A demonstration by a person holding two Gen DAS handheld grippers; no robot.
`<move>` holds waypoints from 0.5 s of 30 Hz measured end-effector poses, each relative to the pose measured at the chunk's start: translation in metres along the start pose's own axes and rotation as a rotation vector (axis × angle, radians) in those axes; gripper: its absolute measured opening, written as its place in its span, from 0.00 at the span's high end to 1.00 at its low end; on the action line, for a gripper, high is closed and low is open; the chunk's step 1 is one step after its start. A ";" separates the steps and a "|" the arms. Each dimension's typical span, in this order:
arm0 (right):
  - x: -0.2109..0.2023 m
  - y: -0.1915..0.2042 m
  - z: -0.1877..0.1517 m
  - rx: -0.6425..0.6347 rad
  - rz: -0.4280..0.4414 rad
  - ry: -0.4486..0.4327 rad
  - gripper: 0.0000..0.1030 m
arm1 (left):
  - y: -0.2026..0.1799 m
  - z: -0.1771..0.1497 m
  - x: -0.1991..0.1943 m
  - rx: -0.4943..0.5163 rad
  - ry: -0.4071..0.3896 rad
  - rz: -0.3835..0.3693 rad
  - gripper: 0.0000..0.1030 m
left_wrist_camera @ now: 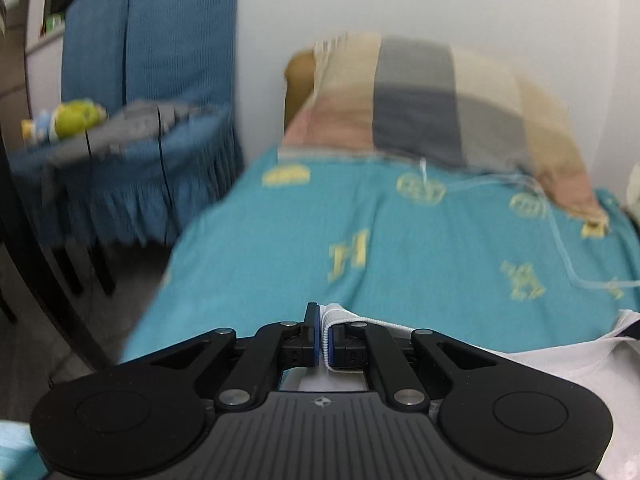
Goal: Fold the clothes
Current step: 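Lower the T-shirt flat onto the bed and open both tools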
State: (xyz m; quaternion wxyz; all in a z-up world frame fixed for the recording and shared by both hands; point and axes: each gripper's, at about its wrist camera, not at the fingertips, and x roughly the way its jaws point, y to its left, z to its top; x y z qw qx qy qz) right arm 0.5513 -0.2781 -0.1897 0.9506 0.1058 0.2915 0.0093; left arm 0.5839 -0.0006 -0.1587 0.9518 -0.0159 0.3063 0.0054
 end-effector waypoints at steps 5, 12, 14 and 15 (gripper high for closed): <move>0.013 -0.013 -0.009 0.050 0.035 0.057 0.87 | 0.003 -0.021 0.030 -0.007 0.075 0.009 0.76; -0.014 -0.012 0.007 0.061 0.110 0.069 0.18 | 0.019 -0.008 0.001 -0.005 0.111 -0.129 0.19; -0.028 -0.006 0.013 0.046 0.108 0.067 0.18 | 0.021 -0.001 -0.026 0.035 0.086 -0.153 0.17; -0.037 -0.002 0.016 0.035 0.098 0.067 0.18 | 0.023 0.002 -0.041 0.051 0.070 -0.165 0.13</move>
